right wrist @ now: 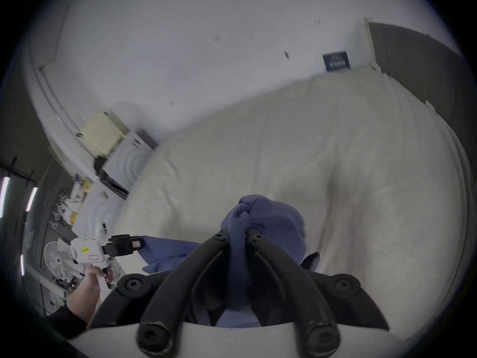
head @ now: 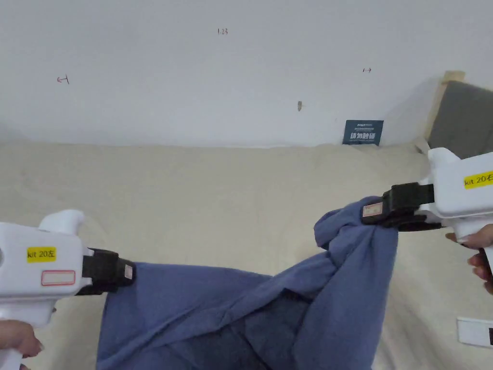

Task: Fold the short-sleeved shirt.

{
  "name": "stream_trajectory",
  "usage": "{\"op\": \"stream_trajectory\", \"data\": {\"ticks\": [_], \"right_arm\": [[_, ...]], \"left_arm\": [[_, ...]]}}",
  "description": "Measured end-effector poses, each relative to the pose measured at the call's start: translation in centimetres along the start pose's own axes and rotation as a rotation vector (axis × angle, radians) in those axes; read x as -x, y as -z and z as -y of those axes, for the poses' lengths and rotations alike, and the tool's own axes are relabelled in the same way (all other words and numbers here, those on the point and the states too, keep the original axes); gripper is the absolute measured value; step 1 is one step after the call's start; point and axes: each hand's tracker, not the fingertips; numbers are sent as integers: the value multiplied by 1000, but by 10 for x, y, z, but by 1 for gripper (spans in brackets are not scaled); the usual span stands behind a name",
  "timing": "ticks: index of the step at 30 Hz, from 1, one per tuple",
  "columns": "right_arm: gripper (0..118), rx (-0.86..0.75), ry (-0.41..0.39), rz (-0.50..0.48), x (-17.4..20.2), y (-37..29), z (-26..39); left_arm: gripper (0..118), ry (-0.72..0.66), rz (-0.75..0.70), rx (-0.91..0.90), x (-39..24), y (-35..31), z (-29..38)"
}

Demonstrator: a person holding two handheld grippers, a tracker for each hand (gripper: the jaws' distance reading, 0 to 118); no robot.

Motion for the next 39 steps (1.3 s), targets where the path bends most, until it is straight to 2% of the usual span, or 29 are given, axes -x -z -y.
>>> {"op": "stream_trajectory", "data": {"ticks": [4,7,11,13,15,21,24,26,29,31,35,39], "right_arm": [[8,-85,-50,29,23,-41,-27],[8,-169,-90,46,40,-62,-55],[8,-236,-93,62,57,-75,-96],[8,-260,-86,59,69,-73,-117],[8,-322,-88,87,82,-72,-139],[8,-458,-169,166,124,-68,-194],[8,-515,-196,208,133,-63,-220],[8,-543,-246,244,140,-61,-229],[8,-545,-309,298,140,-50,-232],[8,-541,-310,313,132,-37,-227],[8,-533,-287,353,104,-7,-181],[8,-459,-241,379,63,26,-105]], "left_arm": [[14,42,28,-107,-22,-42,-47],[14,122,-17,-187,-40,-64,-85],[14,179,-105,-320,-62,-86,-128],[14,175,-162,-377,-71,-92,-151],[14,147,-123,-406,-76,-94,-173],[14,155,-162,-504,-76,-89,-233],[14,146,-161,-567,-74,-87,-247],[14,139,-155,-600,-71,-85,-255],[14,133,-147,-608,-69,-74,-252],[14,137,-161,-590,-69,-65,-245],[14,120,-148,-549,-53,-37,-211],[14,92,-132,-498,-37,-8,-143]]}}
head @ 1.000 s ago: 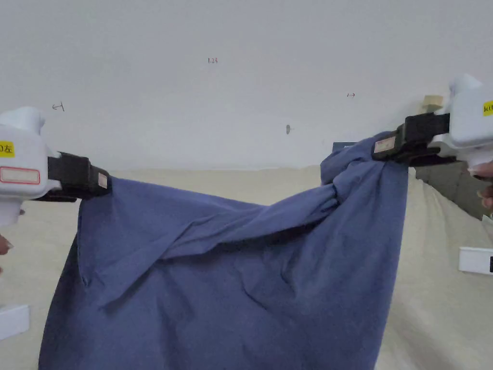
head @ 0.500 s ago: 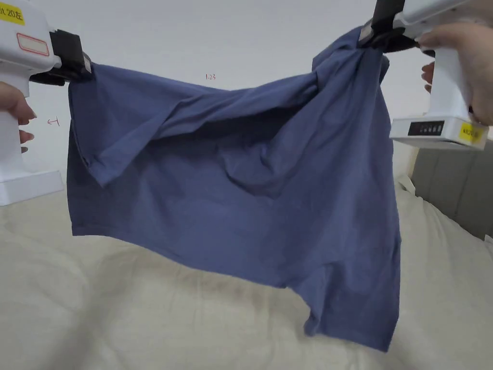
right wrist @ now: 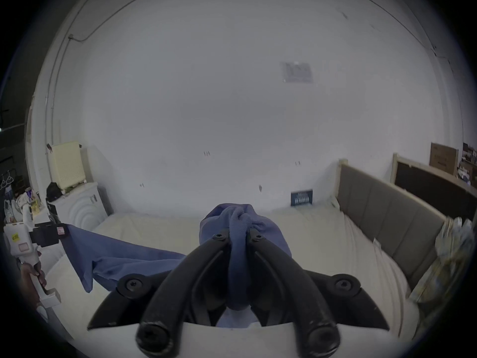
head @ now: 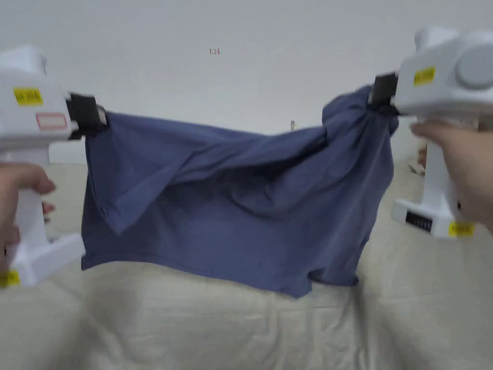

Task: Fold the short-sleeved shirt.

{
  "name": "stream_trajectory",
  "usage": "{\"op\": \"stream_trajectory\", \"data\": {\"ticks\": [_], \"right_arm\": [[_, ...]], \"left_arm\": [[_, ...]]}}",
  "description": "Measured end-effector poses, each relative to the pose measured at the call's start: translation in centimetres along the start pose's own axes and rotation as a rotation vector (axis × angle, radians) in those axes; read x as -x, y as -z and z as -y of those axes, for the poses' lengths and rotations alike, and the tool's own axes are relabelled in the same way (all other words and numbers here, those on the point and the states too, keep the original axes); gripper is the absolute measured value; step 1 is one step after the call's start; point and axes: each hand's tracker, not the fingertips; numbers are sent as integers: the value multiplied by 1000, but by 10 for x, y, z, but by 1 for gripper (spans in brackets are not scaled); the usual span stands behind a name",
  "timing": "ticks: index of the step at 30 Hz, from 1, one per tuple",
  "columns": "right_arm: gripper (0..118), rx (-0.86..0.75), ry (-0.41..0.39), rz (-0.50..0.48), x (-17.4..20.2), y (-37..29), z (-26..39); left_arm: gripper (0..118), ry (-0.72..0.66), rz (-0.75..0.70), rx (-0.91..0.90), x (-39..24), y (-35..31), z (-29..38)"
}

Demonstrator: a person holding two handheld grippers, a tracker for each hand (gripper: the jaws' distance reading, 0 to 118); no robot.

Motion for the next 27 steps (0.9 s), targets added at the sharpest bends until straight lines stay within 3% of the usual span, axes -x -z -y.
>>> {"op": "stream_trajectory", "data": {"ticks": [6,11,13,24,27], "right_arm": [[8,113,37,6,-21,-31,151],[8,133,108,3,-35,-93,235],[8,127,137,1,-37,-120,253],[8,37,111,-16,-24,-217,259],[8,78,96,-35,-21,-213,257]], "left_arm": [[14,-88,17,163,11,-36,132],[14,-51,-5,217,5,-86,199],[14,-71,-3,220,2,-109,210],[13,-12,-43,71,-10,-201,198],[13,-19,-24,182,-8,-190,195]]}}
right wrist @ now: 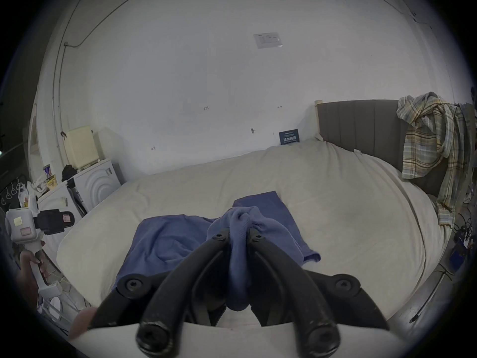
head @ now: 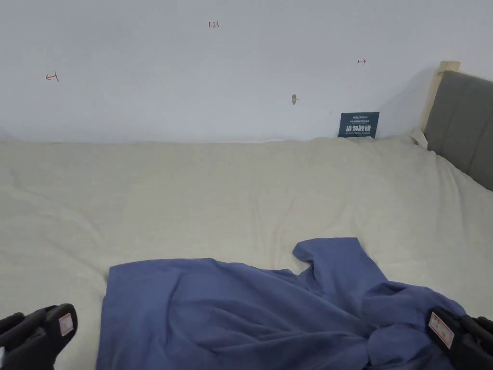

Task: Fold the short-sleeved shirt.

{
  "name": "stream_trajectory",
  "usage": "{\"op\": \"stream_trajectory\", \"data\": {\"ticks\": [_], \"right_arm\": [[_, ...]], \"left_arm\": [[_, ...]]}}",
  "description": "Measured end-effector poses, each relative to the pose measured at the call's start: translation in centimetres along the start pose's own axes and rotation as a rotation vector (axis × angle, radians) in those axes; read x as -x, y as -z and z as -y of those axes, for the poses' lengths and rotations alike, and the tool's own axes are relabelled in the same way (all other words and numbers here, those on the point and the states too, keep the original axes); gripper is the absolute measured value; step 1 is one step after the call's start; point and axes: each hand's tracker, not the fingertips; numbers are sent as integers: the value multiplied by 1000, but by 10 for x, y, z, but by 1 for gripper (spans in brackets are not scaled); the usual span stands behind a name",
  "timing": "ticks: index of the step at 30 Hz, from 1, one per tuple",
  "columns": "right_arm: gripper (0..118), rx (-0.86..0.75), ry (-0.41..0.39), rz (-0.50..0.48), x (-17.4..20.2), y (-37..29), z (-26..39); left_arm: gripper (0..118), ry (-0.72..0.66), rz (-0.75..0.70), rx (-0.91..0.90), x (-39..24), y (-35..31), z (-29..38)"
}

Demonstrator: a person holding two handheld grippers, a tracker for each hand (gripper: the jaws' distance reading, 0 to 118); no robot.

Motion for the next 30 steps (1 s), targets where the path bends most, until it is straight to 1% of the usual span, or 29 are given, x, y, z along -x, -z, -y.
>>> {"op": "stream_trajectory", "data": {"ticks": [2,3,4,5,6,7,8,9,10,11,12,13,14,15,16,17,18,19,21,23,24,27,28,29,30], "right_arm": [[8,67,-32,22,-2,18,5],[8,120,-28,43,-5,30,9],[8,151,-13,52,-10,43,16],[8,203,4,59,-16,56,21],[8,236,24,80,-22,70,28],[8,320,27,122,-27,85,33],[8,374,46,169,-34,96,40],[9,409,60,184,-39,103,43],[15,403,89,192,-43,105,46],[32,380,99,183,-47,104,46],[32,381,102,178,-49,102,44],[41,384,109,175,-51,102,43],[70,399,110,171,-53,103,41],[97,427,105,171,-54,104,40],[110,445,101,173,-54,103,40],[110,435,100,173,-53,99,38],[110,410,87,164,-51,92,36],[110,386,70,162,-48,85,31],[110,320,27,179,-39,67,23],[110,239,-10,154,-29,46,12],[110,195,-23,121,-22,36,7],[107,-11,-58,24,-4,1,-5],[99,-49,-71,-33,1,-5,-9],[66,-76,-77,-73,7,-10,-12],[21,-101,-89,-90,12,-14,-14]], "left_arm": [[13,24,-11,148,4,31,8],[13,32,-35,227,7,53,16],[13,49,-33,332,12,74,27],[13,61,-19,397,13,95,38],[13,78,-64,472,15,112,50],[13,63,-76,530,19,125,63],[13,41,-71,568,22,133,73],[13,24,-74,563,27,136,82],[13,21,-65,546,29,136,86],[14,14,-62,537,29,133,88],[14,4,-64,524,30,130,87],[14,-9,-63,505,30,124,85],[16,-20,-63,493,32,122,83],[27,-23,-67,485,33,120,81],[48,-26,-72,473,34,117,78],[75,-26,-77,465,33,114,75],[88,-20,-83,448,33,110,72],[95,-11,-83,423,32,105,69],[103,-2,-79,377,29,94,62],[106,-1,-70,336,25,81,54],[106,-2,-65,312,23,75,50],[105,-4,-63,216,16,54,40],[101,1,-36,157,14,44,37],[82,12,-3,93,10,33,35],[59,24,16,33,6,25,33]]}}
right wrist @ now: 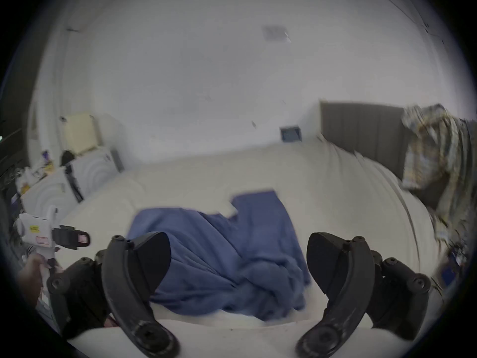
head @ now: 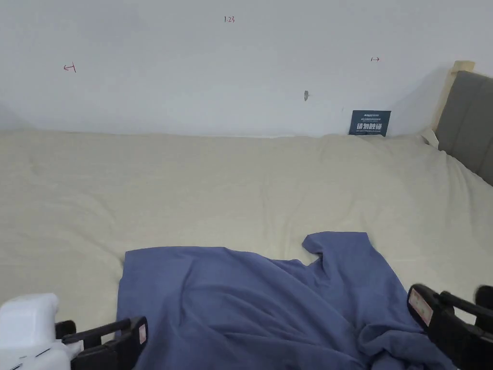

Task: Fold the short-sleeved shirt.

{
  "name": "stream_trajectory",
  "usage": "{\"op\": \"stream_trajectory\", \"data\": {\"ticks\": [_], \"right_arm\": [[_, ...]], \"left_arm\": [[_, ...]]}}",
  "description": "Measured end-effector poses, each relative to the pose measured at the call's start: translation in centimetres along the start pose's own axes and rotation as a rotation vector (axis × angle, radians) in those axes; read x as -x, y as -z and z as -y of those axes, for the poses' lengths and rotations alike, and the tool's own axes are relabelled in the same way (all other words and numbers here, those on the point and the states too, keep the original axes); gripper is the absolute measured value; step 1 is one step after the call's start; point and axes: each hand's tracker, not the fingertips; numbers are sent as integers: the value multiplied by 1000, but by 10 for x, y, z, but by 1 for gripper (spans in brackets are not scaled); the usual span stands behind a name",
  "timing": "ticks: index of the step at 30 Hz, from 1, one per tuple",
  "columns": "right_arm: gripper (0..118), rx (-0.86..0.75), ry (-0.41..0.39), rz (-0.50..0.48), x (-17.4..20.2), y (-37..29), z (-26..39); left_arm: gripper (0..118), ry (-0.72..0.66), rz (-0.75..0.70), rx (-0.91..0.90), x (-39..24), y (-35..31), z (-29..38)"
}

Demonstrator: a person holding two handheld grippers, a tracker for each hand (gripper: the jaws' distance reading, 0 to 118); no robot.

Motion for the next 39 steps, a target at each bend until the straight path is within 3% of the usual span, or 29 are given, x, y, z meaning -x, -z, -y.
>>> {"op": "stream_trajectory", "data": {"ticks": [1,2,4,6,10,16,21,22,23,25,26,31,34,39], "right_arm": [[0,-18,-21,7,5,1,-2],[0,-26,-49,37,8,6,-2],[0,-34,-73,53,10,9,-8],[0,-34,-44,0,11,17,-7],[0,-20,0,-7,12,32,-8],[0,6,52,-39,10,53,-6],[0,61,50,-39,11,76,3],[0,77,56,-40,-4,82,16],[0,91,62,-39,-7,86,19],[0,111,72,-41,-10,93,21],[0,123,73,-42,-8,97,23],[0,170,61,-38,-16,115,32],[0,183,76,-46,-16,122,35],[0,196,82,-68,-11,130,41]], "left_arm": [[26,13,8,-51,-4,-7,-2],[0,35,-4,-70,-9,-12,-4],[0,77,-34,-88,-16,-16,-6],[0,70,-7,-143,-17,-22,-11],[0,97,-9,-119,-15,1,-57],[0,20,10,398,33,147,-151],[0,-59,-110,586,79,256,-158],[2,-57,-131,593,85,271,-155],[31,-53,-149,587,88,281,-152],[107,-62,-157,586,97,302,-145],[117,-69,-158,599,100,312,-139],[113,-45,-191,653,111,339,-128],[102,8,-163,692,108,345,-120],[26,96,-177,657,101,338,-120]]}}
